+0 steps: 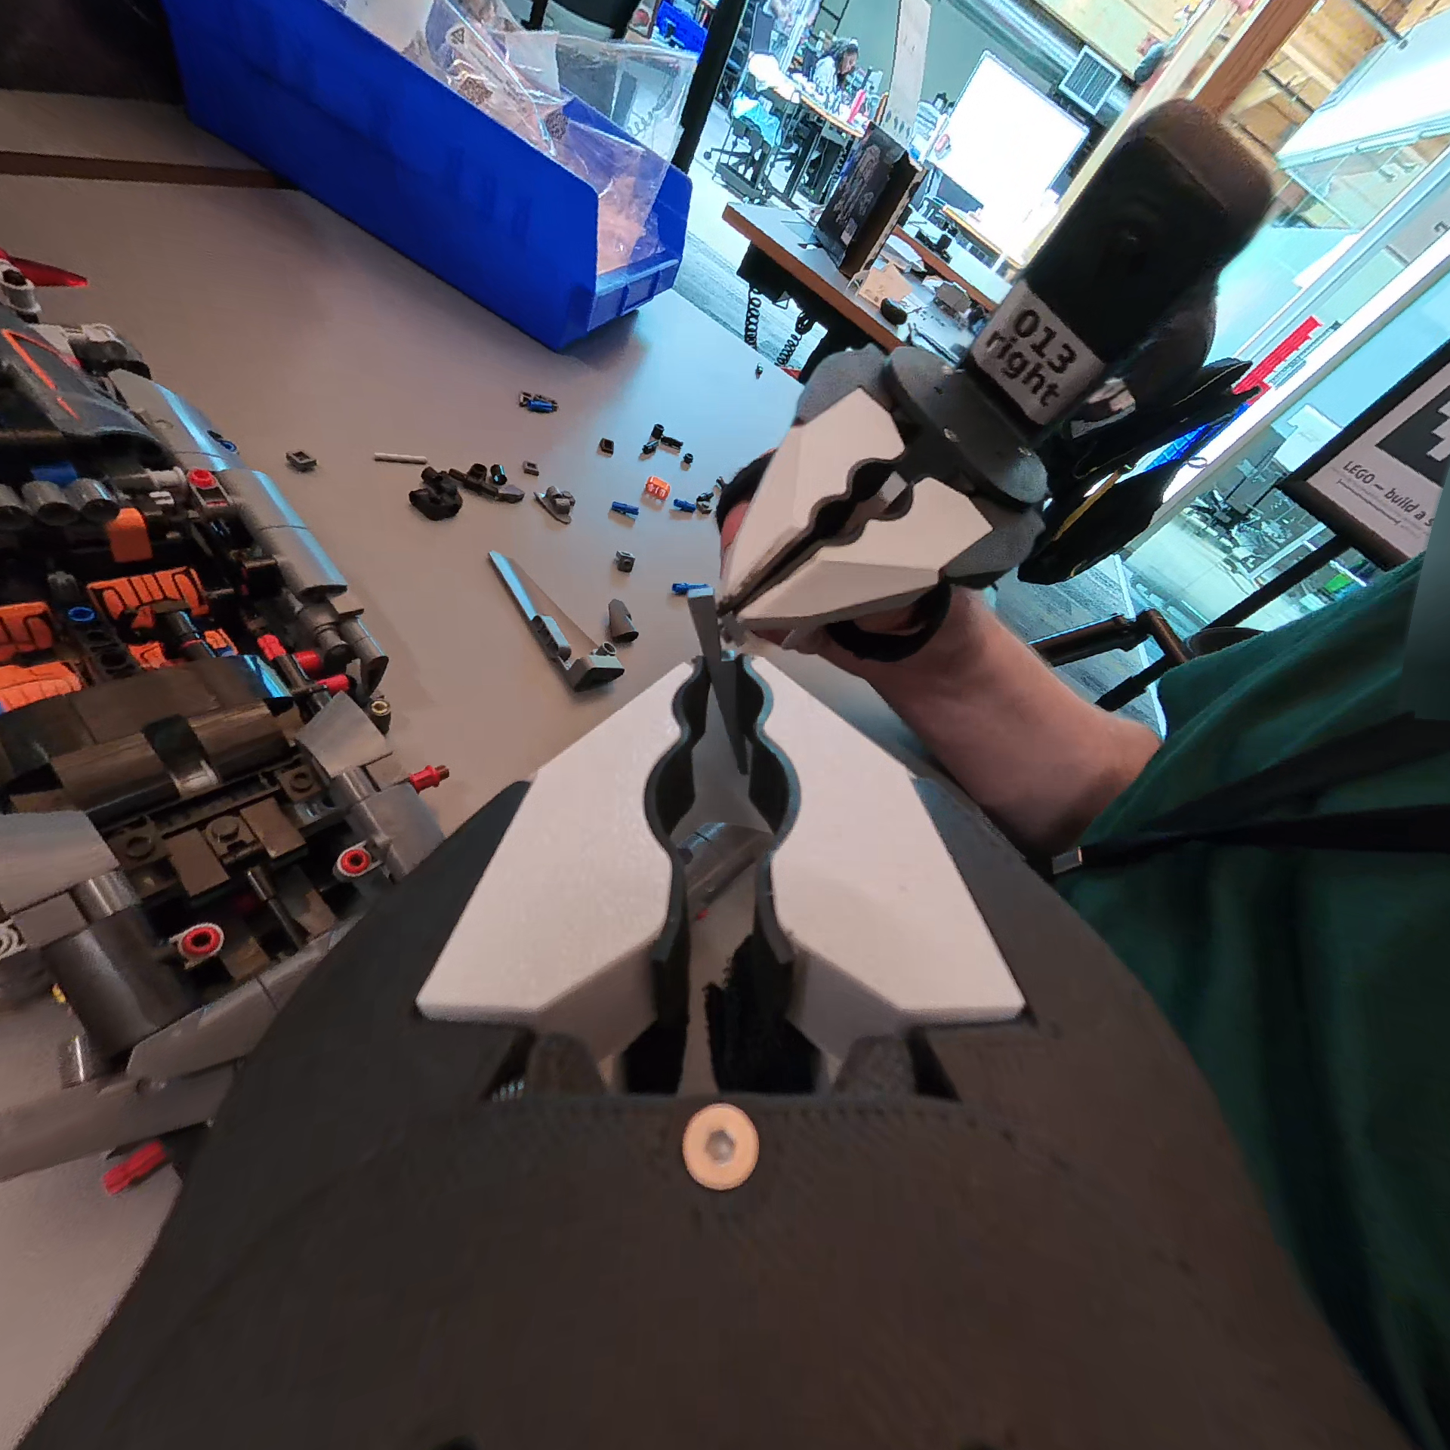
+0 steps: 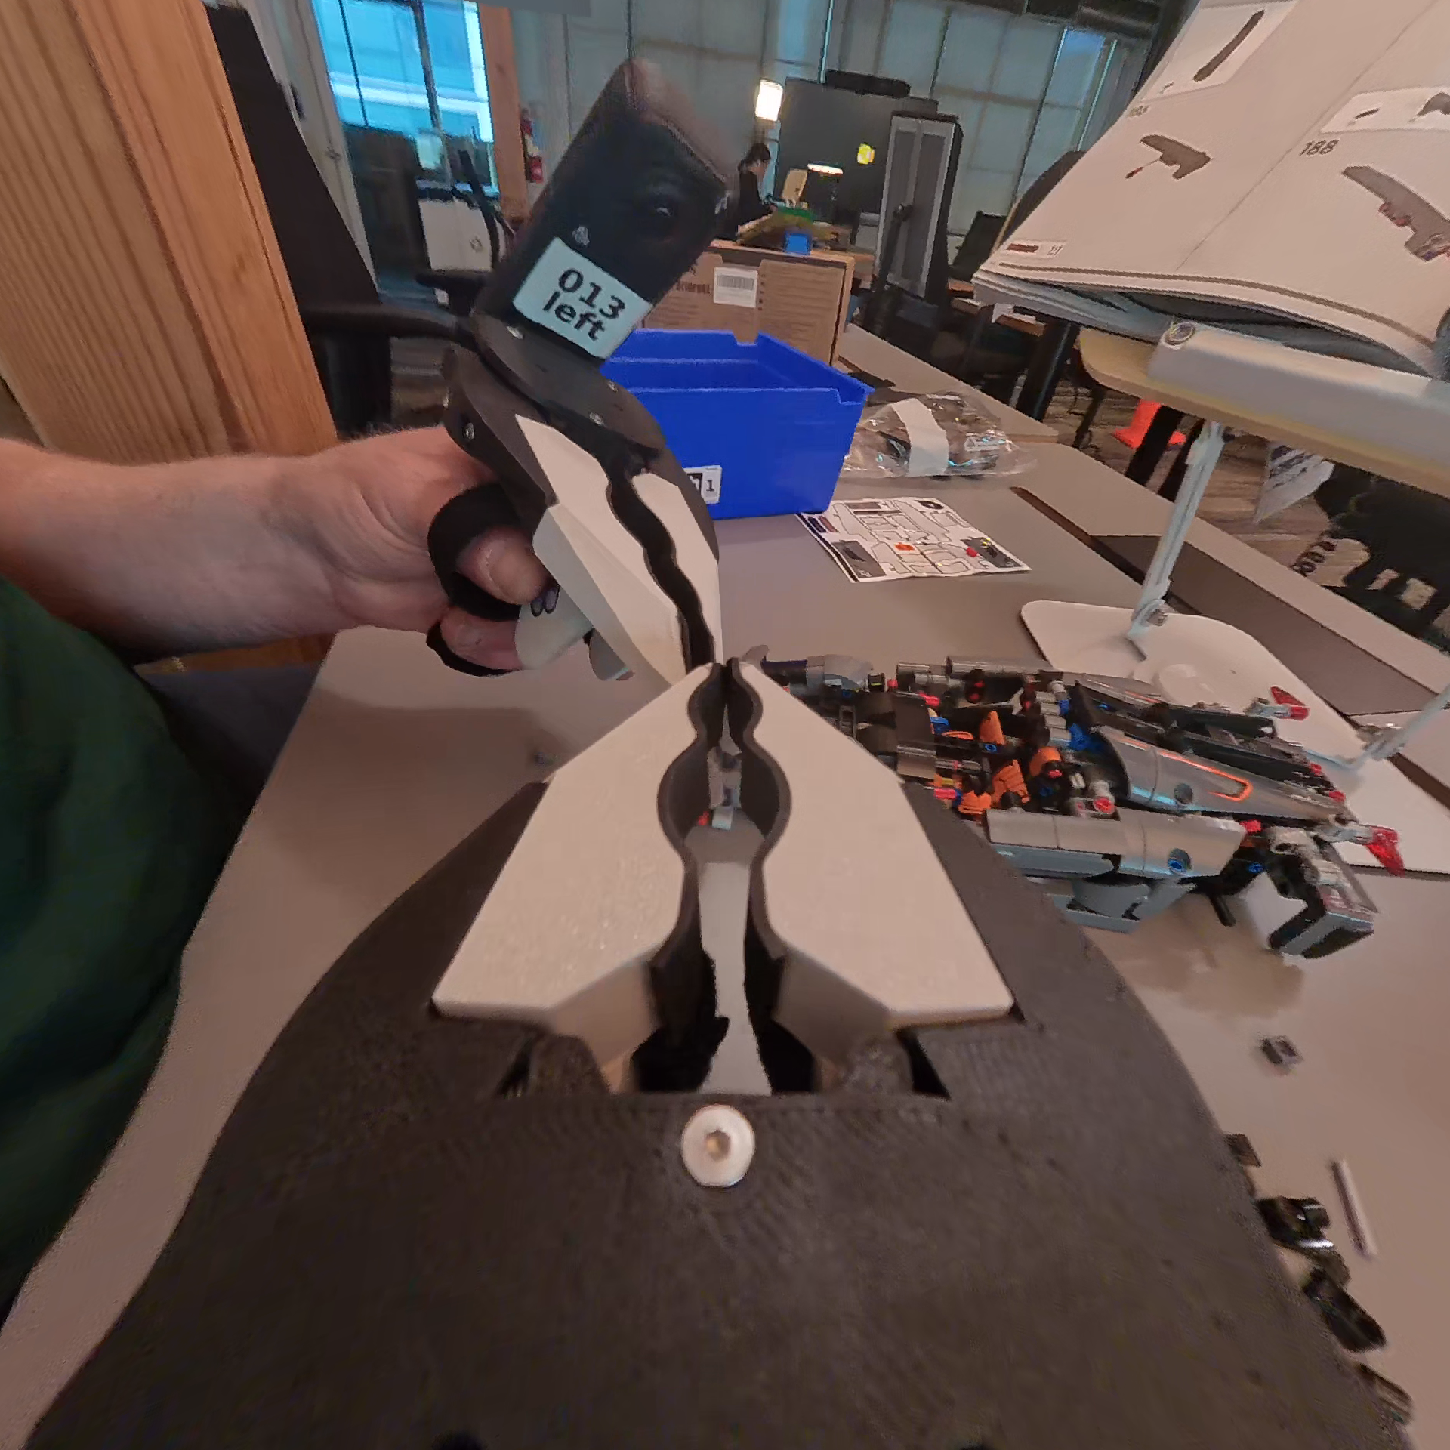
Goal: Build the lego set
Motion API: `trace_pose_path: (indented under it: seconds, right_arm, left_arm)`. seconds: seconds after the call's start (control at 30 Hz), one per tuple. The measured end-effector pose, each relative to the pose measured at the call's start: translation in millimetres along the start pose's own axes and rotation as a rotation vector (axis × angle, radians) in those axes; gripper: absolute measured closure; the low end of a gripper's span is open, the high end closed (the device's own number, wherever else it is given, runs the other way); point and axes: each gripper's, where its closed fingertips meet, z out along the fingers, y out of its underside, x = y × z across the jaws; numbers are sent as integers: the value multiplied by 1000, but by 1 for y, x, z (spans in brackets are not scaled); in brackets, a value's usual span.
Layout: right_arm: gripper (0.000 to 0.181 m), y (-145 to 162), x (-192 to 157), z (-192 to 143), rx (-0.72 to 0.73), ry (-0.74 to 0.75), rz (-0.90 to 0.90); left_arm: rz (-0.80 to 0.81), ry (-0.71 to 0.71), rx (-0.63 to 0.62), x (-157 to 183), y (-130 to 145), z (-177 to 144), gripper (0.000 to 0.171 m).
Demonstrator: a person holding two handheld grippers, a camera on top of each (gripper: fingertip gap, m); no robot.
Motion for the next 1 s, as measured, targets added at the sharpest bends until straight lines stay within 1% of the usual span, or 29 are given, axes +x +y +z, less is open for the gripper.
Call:
trace_pose_path:
  seconds: [0.23,0.47,0.67,0.77,0.83,0.93,1.0]
  right_arm:
    - [181,6,2,5,-70,90,-157]
    - [181,5,3,6,-97,173,-313]
    - [181,5,4,7,-124,231,-410]
    - [181,5,4,8,-137,248,-444]
    - [181,7,4,9,-145,249,-455]
    - [181,7,4,9,-123,223,-402]
    - [181,4,5,7,-90,204,-347]
  left_arm:
    - [-36,-22,-8,-6,0,0,166]
    - [-39,-38,-17,-6,-1,-1,167]
    - [-92,-25,-2,-6,-2,-1,166]
    - [-115,-16,11,-7,-2,-1,166]
    - [-99,-36,0,-8,-1,-2,166]
    - [-68,-46,0,-7,-1,-2,166]
    - [-47,-35,23,-4,-5,-2,166]
